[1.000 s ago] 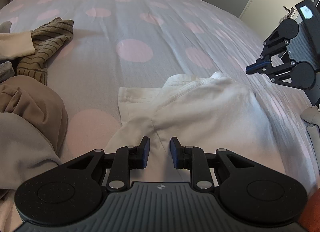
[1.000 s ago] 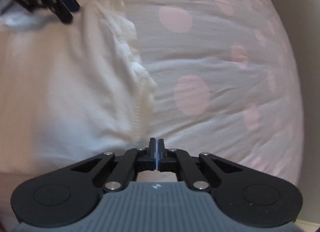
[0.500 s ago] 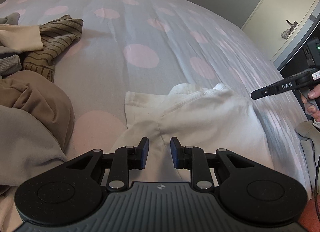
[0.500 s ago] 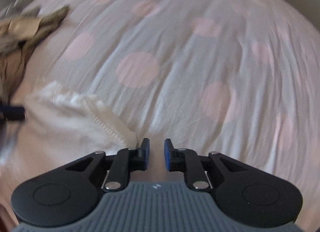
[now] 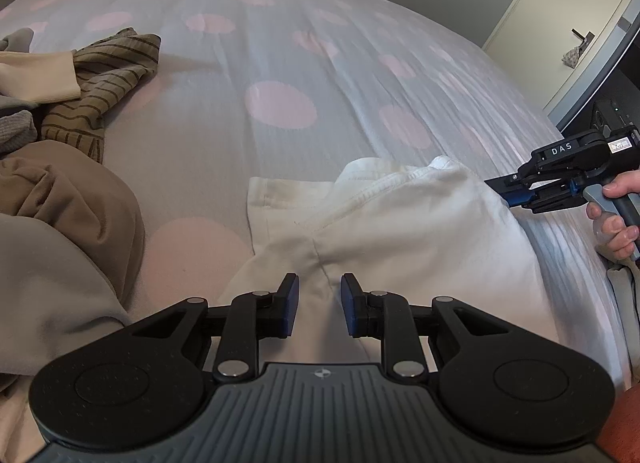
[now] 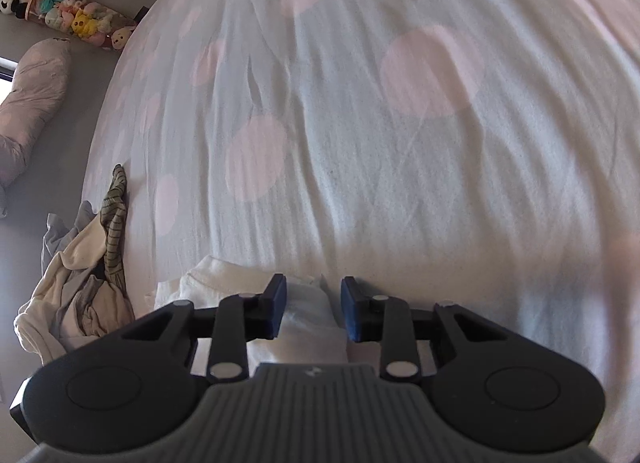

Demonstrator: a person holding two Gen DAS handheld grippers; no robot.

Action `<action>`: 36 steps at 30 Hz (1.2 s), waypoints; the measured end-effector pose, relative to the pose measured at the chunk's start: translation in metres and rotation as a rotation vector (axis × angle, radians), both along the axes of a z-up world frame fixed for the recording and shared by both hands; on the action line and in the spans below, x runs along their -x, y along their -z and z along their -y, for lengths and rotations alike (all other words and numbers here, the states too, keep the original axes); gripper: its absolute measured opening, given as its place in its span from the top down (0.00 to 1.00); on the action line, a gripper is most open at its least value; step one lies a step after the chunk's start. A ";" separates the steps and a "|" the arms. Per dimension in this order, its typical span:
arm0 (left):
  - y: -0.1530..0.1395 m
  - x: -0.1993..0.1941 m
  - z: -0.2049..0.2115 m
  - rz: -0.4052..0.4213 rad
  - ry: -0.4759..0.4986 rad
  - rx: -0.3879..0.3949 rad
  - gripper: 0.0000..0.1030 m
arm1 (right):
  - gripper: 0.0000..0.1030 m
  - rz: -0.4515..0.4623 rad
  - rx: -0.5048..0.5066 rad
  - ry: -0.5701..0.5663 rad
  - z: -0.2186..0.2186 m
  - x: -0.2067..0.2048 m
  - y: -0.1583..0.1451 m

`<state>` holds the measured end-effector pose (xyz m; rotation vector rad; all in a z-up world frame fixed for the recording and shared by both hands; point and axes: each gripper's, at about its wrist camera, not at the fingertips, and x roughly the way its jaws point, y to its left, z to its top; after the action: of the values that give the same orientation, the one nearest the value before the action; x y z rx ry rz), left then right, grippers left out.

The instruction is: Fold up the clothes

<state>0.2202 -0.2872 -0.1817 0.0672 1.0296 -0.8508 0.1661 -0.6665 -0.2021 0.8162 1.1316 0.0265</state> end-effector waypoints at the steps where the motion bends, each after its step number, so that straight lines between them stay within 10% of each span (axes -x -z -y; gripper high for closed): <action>1: 0.000 0.000 0.000 0.000 0.000 0.000 0.80 | 0.84 0.004 -0.012 -0.009 -0.001 -0.002 0.001; 19: -0.005 -0.007 -0.013 0.041 -0.076 0.037 0.80 | 0.97 0.216 0.730 -0.143 -0.044 0.001 -0.051; 23: -0.011 -0.016 -0.026 0.050 -0.138 0.080 0.79 | 0.90 0.256 0.657 -0.151 -0.050 0.020 -0.053; 26: -0.012 -0.021 -0.035 0.027 -0.165 0.109 0.53 | 0.55 0.301 0.640 -0.152 -0.069 0.040 -0.049; 36: 0.010 -0.002 -0.040 -0.132 -0.160 0.048 0.45 | 0.45 0.365 0.560 0.020 -0.092 0.122 -0.012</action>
<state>0.2217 -0.2476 -0.1915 -0.1119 1.1213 -0.7411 0.0442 -0.5747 -0.1900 0.3028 0.7290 -0.1473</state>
